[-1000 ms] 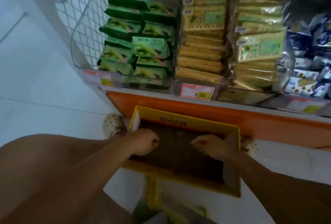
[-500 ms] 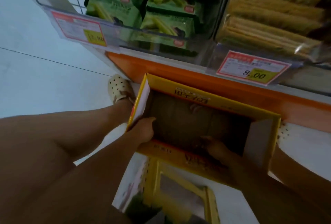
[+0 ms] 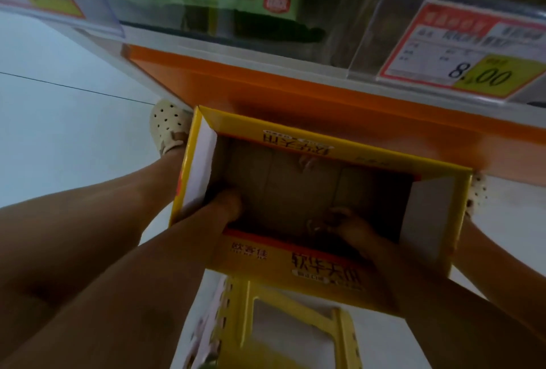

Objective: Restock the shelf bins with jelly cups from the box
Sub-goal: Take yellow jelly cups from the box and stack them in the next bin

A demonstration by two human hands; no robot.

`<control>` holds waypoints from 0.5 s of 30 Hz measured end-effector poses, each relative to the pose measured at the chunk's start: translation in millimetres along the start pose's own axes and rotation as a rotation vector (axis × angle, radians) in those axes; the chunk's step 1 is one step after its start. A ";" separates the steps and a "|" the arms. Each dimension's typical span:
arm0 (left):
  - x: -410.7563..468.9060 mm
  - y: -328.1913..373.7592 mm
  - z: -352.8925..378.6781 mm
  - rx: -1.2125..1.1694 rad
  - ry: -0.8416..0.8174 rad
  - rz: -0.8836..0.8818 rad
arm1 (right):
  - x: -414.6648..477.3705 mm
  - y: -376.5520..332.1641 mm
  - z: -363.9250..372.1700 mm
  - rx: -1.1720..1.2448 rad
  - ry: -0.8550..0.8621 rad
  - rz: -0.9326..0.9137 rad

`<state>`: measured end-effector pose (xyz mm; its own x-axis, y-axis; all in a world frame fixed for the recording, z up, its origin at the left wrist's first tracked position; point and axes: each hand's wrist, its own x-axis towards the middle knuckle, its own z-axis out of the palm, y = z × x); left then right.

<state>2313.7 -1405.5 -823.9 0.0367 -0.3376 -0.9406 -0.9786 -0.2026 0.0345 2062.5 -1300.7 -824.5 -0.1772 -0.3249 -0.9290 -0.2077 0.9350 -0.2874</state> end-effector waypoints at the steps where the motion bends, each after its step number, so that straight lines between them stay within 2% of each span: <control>1: 2.9 -1.6 2.8 0.006 -0.021 0.018 | 1.0 2.0 -1.2 0.022 -0.005 -0.001; 6: -8.2 8.8 -1.6 -0.116 0.012 0.132 | 3.5 -3.3 3.6 0.062 -0.081 0.029; 10: -12.9 11.5 -7.1 -0.479 -0.157 0.175 | 9.7 -6.9 16.6 0.076 -0.156 0.057; 13: -20.2 10.5 -11.6 -0.579 -0.156 0.183 | 11.6 -9.1 24.0 -0.039 -0.154 0.052; 15: -21.0 11.9 -11.9 -0.641 -0.151 0.188 | 12.2 -13.8 26.2 0.022 -0.129 0.037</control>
<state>2303.7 -1411.8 -799.7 -0.1956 -0.2981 -0.9343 -0.6509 -0.6731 0.3510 2088.4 -1313.9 -838.0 -0.0586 -0.2706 -0.9609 -0.1815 0.9494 -0.2563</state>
